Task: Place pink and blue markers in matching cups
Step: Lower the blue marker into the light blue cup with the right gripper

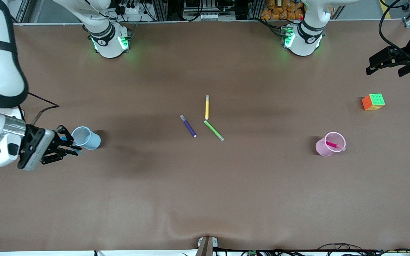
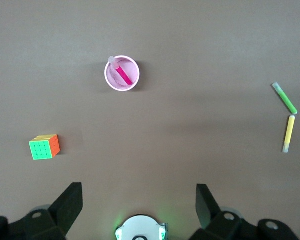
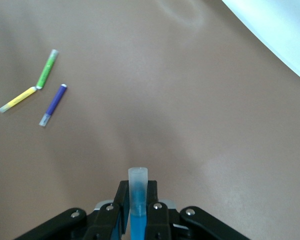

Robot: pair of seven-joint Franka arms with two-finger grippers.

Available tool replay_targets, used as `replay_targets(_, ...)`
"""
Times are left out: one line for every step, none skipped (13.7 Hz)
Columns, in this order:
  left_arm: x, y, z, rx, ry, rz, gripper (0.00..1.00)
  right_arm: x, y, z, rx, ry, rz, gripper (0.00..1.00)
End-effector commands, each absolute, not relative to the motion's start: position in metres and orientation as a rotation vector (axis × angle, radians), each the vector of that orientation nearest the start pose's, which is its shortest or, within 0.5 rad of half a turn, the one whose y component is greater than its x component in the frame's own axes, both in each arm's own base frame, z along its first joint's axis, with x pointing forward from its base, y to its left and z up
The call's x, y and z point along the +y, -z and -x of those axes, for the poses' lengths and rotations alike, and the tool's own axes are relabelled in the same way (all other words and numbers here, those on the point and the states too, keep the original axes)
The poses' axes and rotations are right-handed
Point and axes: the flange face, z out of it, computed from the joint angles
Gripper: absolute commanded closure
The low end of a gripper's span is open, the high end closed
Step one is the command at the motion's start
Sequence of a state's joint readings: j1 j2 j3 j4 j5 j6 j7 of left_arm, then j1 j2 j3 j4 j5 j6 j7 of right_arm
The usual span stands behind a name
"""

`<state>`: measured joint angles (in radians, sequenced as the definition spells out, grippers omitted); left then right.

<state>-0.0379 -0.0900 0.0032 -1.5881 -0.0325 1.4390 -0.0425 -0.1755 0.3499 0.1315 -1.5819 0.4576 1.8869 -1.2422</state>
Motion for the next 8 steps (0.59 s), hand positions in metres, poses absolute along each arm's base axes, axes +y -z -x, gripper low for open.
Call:
replay_targets(-0.027, -0.655, -0.51, -0.067, -0.075, 3.156, 0.0, -0.034, -0.435, -0.649, -1.404, 0.425, 2.246, 1.0)
replay_targets(-0.028, -0.656, -0.51, -0.067, -0.072, 3.156, 0.0, -0.04, -0.426, -0.646, -1.422, 0.451, 2.198, 1.0)
replay_targets(-0.029, -0.656, -0.51, -0.062, -0.075, 3.156, 0.0, -0.046, -0.417, -0.643, -1.435, 0.495, 2.145, 1.0)
replay_targets(-0.027, -0.655, -0.512, -0.046, -0.077, 3.157, 0.0, -0.052, -0.405, -0.637, -1.435, 0.539, 2.08, 1.0)
replay_targets(-0.025, -0.655, -0.512, -0.043, -0.074, 3.157, 0.0, -0.053, -0.399, -0.631, -1.429, 0.581, 2.017, 1.0)
replay_targets(-0.025, -0.655, -0.513, -0.043, -0.077, 3.158, 0.0, -0.056, -0.392, -0.626, -1.426, 0.608, 1.965, 1.0)
replay_targets(-0.029, -0.655, -0.513, -0.033, -0.075, 3.158, 0.0, -0.062, -0.388, -0.622, -1.428, 0.624, 1.935, 1.0)
replay_targets(-0.029, -0.655, -0.512, -0.031, -0.075, 3.158, 0.0, -0.068, -0.388, -0.619, -1.438, 0.646, 1.902, 1.0)
